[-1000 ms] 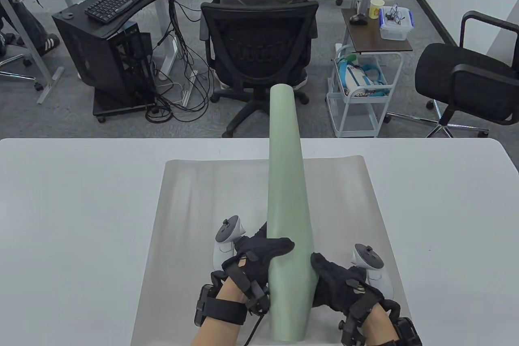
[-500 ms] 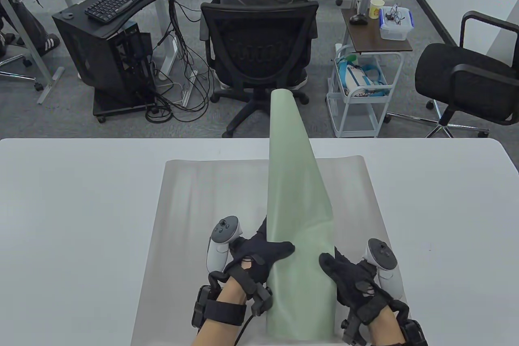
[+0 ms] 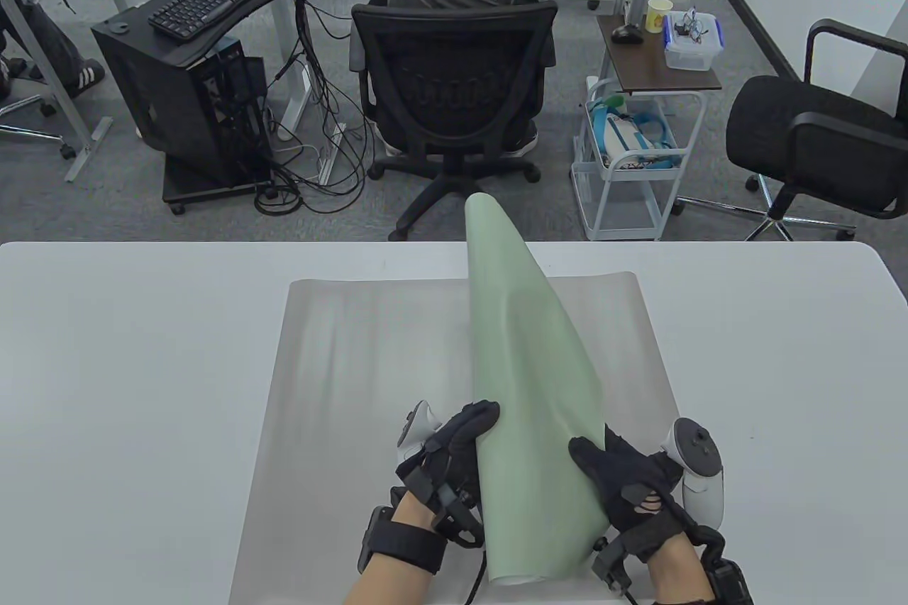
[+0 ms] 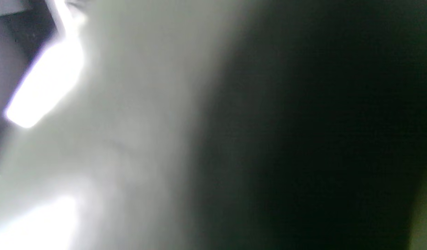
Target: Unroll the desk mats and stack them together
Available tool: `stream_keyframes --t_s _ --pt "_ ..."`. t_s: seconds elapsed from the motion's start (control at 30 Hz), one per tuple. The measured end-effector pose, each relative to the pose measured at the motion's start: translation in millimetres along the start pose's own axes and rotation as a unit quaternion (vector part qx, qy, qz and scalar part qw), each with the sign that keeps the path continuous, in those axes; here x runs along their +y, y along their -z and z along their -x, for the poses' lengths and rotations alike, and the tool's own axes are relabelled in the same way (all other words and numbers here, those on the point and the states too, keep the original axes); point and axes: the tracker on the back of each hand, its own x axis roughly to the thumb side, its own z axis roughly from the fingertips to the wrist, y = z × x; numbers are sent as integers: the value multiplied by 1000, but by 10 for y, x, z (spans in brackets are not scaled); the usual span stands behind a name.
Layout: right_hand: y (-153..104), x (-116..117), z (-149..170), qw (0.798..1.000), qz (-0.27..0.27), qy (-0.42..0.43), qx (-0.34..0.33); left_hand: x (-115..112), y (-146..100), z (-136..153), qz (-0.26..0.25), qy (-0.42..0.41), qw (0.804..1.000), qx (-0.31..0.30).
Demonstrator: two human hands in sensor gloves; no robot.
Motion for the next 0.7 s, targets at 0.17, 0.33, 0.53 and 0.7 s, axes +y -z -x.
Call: stream_keyframes --t_s 0.17,0.33,0.53,0.7 --pt "12 -55 32 999 22 -33 1 23 -57 -119 -11 16 1000 -6" --pt "7 -70 29 999 34 -39 7 94 -120 -190 -9 8 1000 -20" --pt "-71 -281 -17 999 36 0 -3 103 -174 -180 -48 57 997 -11" --pt "-172 -430 -100 999 48 11 -23 69 -174 -236 -52 71 996 -16"
